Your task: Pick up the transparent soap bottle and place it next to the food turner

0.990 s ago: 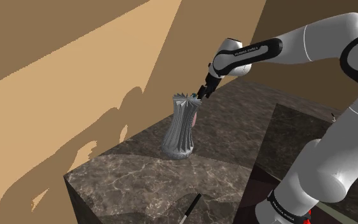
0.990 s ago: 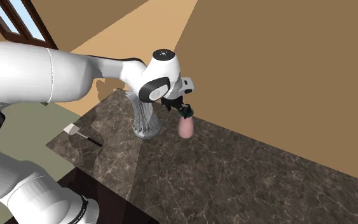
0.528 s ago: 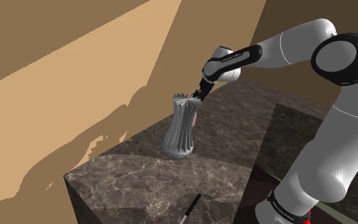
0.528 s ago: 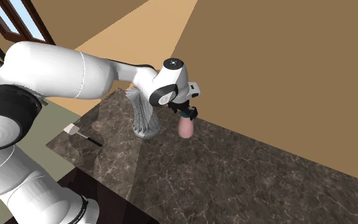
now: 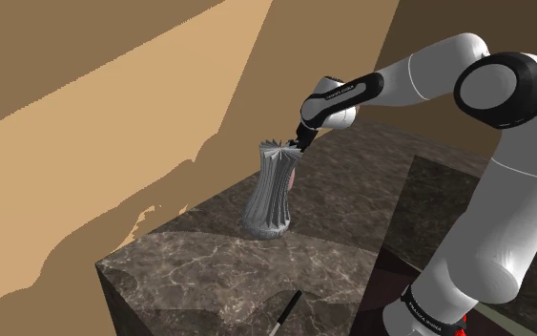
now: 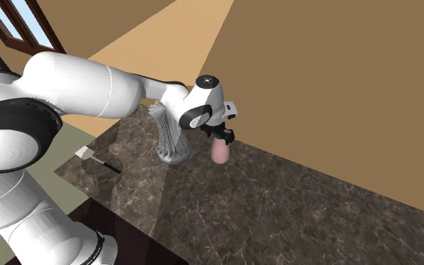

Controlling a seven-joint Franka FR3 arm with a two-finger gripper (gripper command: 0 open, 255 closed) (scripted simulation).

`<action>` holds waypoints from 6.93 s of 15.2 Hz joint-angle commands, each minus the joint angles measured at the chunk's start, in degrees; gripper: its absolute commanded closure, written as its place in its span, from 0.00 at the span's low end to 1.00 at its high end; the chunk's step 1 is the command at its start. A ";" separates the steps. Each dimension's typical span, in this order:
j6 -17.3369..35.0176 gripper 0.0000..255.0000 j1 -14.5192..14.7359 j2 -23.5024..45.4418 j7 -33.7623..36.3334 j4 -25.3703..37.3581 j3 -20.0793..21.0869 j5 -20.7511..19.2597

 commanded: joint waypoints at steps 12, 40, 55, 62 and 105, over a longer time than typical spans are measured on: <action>0.02 1.00 0.00 0.04 -0.01 0.02 0.01 0.02; -19.45 1.00 0.42 -7.60 4.20 12.41 -0.49 -4.85; -30.92 1.00 0.37 -7.94 5.03 23.57 -0.53 -5.33; -36.55 1.00 0.25 -7.02 5.15 30.08 -0.65 -5.12; -14.23 0.00 11.35 -15.33 2.79 3.80 8.79 -10.28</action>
